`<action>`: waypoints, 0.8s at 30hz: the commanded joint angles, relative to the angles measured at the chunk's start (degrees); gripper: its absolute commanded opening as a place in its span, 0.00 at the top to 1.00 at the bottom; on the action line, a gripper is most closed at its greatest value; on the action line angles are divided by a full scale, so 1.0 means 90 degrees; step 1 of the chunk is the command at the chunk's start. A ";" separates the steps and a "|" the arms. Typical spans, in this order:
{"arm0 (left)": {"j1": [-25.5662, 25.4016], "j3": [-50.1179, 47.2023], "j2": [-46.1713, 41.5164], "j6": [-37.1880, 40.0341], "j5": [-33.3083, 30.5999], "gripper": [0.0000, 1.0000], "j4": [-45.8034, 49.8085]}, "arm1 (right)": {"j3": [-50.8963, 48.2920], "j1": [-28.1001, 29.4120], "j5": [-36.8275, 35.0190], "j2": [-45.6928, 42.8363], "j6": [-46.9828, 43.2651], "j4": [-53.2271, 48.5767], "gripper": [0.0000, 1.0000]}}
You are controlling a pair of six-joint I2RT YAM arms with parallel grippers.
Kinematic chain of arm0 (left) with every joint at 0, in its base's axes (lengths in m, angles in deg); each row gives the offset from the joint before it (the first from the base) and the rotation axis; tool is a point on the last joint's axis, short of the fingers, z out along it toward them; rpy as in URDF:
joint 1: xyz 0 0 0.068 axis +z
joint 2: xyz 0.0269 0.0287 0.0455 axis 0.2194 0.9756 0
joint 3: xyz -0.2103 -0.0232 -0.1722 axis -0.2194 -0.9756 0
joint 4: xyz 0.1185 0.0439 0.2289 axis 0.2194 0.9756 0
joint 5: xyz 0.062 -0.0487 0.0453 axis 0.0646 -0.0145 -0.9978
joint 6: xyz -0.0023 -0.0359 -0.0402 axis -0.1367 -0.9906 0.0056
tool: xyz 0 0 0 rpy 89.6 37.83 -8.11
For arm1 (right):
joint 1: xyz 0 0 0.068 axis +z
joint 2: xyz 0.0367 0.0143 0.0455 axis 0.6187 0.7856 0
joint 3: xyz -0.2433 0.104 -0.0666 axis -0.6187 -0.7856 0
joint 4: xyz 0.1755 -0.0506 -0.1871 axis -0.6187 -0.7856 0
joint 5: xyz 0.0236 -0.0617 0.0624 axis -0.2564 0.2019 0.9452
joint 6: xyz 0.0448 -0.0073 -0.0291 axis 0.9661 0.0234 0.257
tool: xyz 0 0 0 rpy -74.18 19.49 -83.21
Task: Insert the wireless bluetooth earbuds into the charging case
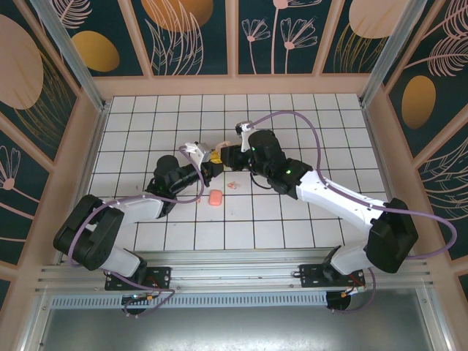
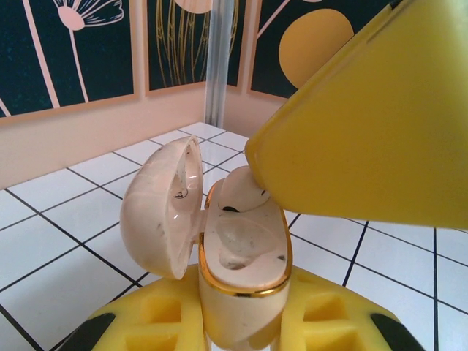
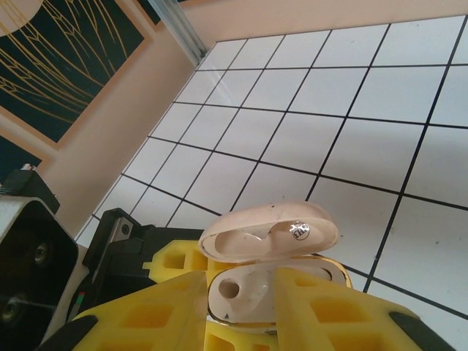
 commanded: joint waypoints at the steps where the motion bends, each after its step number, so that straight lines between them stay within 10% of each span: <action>1: -0.0018 0.0227 -0.0210 -0.0072 -0.0119 0.87 -0.0335 | 0.0187 -0.0124 -0.0110 -0.0086 0.0154 -0.0604 0.68; 24: 0.0744 -0.1061 -0.0857 -0.1438 -0.1400 0.85 -0.0280 | 0.1568 -0.1194 0.1217 0.2013 0.0579 -0.4231 0.66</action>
